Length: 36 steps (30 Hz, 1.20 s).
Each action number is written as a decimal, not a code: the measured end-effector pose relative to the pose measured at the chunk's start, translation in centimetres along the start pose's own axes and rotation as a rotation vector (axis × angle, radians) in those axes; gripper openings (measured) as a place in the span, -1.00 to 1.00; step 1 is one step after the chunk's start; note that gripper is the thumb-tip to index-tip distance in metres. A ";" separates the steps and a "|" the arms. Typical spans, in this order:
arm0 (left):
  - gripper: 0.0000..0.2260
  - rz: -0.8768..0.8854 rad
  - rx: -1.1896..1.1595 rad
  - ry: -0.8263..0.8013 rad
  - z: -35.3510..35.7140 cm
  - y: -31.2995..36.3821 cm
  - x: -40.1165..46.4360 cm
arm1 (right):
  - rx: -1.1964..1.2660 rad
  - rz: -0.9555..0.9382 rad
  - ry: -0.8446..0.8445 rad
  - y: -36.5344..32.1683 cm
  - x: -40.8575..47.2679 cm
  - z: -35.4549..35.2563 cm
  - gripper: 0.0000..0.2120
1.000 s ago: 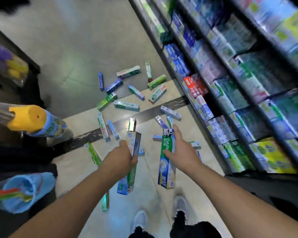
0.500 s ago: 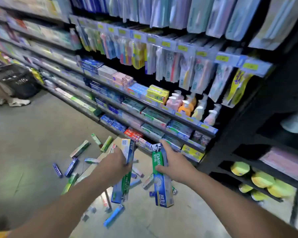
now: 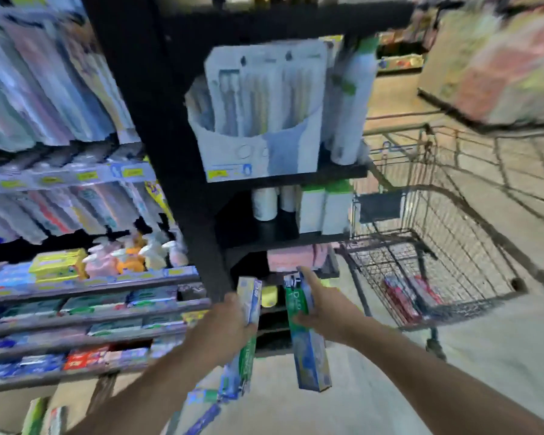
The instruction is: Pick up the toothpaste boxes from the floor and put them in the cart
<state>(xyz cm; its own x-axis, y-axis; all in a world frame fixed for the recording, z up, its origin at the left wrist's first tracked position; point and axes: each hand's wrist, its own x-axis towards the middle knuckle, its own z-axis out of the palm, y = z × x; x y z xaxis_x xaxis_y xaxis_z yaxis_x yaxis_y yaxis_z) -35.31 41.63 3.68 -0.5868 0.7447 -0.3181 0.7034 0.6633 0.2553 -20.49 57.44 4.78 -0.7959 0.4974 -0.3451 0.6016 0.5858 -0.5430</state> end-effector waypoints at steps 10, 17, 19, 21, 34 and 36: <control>-0.41 0.336 0.074 -0.081 2.9 29.4 9.1 | 0.188 0.305 0.270 23.6 -7.9 -15.3 -0.10; -0.42 0.423 -0.003 -0.214 6.0 40.6 13.0 | 0.223 0.435 0.329 32.8 -10.0 -19.8 -0.08; -0.38 0.423 -0.005 -0.249 6.7 42.6 14.6 | 0.237 0.457 0.327 34.4 -9.3 -20.7 -0.08; -0.39 0.431 -0.009 -0.263 7.3 44.2 16.5 | 0.270 0.477 0.318 36.0 -8.1 -21.5 -0.09; -0.61 0.349 -0.098 -0.391 8.3 50.8 33.1 | 0.388 0.628 0.336 45.2 5.4 -28.2 -0.08; -0.60 0.325 -0.135 -0.423 8.9 51.4 35.2 | 0.366 0.640 0.316 46.8 7.6 -28.5 -0.08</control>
<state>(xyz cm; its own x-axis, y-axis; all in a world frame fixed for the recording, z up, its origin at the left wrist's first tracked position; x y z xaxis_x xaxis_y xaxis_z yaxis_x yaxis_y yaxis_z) -16.24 101.24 -2.51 -0.1156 0.8365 -0.5357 0.7475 0.4284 0.5077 3.59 106.92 -1.43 -0.2143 0.8556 -0.4712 0.8308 -0.0939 -0.5485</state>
